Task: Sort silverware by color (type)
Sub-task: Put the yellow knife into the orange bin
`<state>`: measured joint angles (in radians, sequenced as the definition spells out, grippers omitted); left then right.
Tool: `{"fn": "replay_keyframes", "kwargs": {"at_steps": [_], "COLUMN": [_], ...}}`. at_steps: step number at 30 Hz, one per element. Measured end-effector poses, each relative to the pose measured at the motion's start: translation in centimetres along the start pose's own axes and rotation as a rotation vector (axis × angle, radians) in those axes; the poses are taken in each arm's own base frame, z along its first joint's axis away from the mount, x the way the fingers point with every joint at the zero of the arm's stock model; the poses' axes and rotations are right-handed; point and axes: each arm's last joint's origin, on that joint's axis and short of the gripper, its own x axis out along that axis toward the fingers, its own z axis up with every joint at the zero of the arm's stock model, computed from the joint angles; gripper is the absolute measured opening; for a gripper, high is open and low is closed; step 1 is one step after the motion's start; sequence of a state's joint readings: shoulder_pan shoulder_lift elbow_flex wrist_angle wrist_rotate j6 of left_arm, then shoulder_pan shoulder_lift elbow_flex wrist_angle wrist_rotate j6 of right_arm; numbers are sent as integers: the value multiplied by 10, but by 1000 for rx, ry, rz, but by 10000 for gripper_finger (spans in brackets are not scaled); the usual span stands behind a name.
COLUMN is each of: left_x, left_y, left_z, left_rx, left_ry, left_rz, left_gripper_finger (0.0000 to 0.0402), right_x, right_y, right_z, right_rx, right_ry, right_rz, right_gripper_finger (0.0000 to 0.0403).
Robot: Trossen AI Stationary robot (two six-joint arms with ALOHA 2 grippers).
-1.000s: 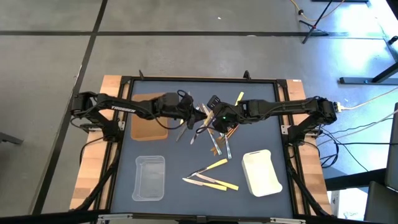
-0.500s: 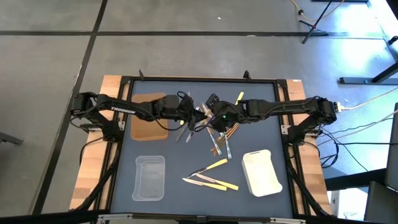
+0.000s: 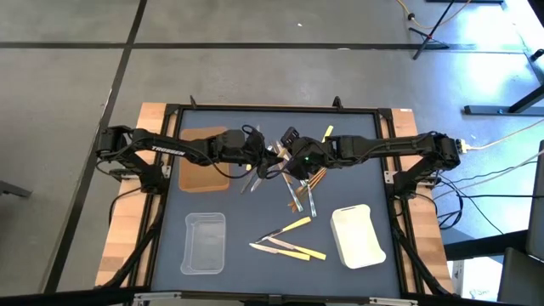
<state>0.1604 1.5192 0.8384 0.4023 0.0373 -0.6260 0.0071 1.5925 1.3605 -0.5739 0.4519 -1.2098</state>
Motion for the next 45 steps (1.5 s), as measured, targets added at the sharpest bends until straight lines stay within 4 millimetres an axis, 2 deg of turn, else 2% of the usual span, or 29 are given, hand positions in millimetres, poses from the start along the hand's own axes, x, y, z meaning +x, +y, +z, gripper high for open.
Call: {"fn": "replay_keyframes", "kwargs": {"at_steps": [8,18,22,28,32,38,45], "left_x": [0,0,0,0,0,-1,-2], "left_y": [2,2,2,4,8,13,22], "left_z": [-1,-1,-1,0,3,5,8], "left_rx": [-3,-1,0,1,3,-2,-12], "left_ry": [3,2,2,-5,-12,-8,1], "left_rz": [15,30,30,38,47,65,101], "left_gripper_finger": [38,36,36,36,36,37,38], "right_x": [0,0,0,0,0,0,0], "right_y": [0,0,0,0,0,0,3], "right_z": [0,0,0,0,0,-2,-4], "right_rx": [-2,-2,-1,2,6,103,108], "right_ry": [3,1,1,-2,1,62,100], "right_rz": [2,2,1,-1,-1,-23,1], "right_gripper_finger": [56,58,81,149,181,195,195]}}
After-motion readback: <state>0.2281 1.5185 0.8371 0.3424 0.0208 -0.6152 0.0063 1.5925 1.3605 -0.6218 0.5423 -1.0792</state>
